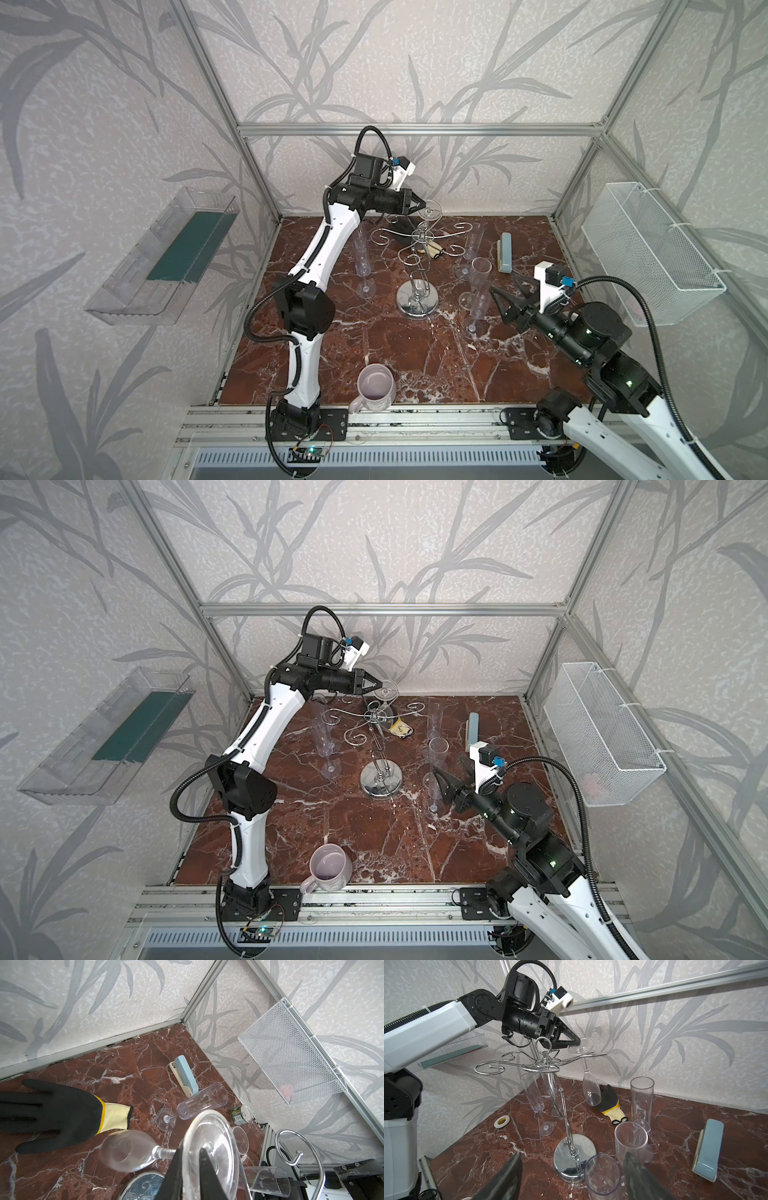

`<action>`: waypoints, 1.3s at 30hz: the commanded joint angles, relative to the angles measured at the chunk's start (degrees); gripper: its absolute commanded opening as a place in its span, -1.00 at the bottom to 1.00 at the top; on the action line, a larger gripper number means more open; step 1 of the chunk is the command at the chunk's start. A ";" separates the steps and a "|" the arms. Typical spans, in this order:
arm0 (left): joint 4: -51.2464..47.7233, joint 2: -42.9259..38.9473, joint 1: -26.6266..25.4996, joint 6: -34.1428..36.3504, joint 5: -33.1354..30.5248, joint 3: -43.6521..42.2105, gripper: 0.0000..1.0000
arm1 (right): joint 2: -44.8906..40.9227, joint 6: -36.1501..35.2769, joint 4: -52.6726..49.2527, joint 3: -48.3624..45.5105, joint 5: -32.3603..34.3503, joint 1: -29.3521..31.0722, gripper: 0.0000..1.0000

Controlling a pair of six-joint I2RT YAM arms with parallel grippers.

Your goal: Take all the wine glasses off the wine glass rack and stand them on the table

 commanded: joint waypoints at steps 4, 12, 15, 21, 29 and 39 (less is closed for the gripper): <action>-1.00 -2.61 -0.38 -0.35 -0.84 -0.19 -0.82 | -0.59 0.54 -0.02 -0.25 0.33 -0.15 0.49; 0.58 -3.47 -0.34 -3.26 -1.26 -0.19 -1.00 | -0.92 0.56 -0.16 -0.20 0.24 -0.15 0.49; 1.40 -3.91 -0.29 -4.91 -1.41 -0.19 -1.00 | -1.19 0.67 -0.17 -0.24 0.24 -0.10 0.49; 2.83 -4.65 -0.29 -7.19 -1.47 0.26 -1.00 | -1.78 0.64 -0.34 -0.38 0.24 -0.16 0.49; 4.69 -4.76 -0.29 -10.65 -0.90 1.17 -1.00 | -2.62 0.71 -0.78 -0.60 0.50 -0.19 0.49; 5.46 -5.23 -0.29 -13.15 -1.14 2.45 -1.00 | -3.01 0.82 -1.03 -0.77 0.59 -0.12 0.49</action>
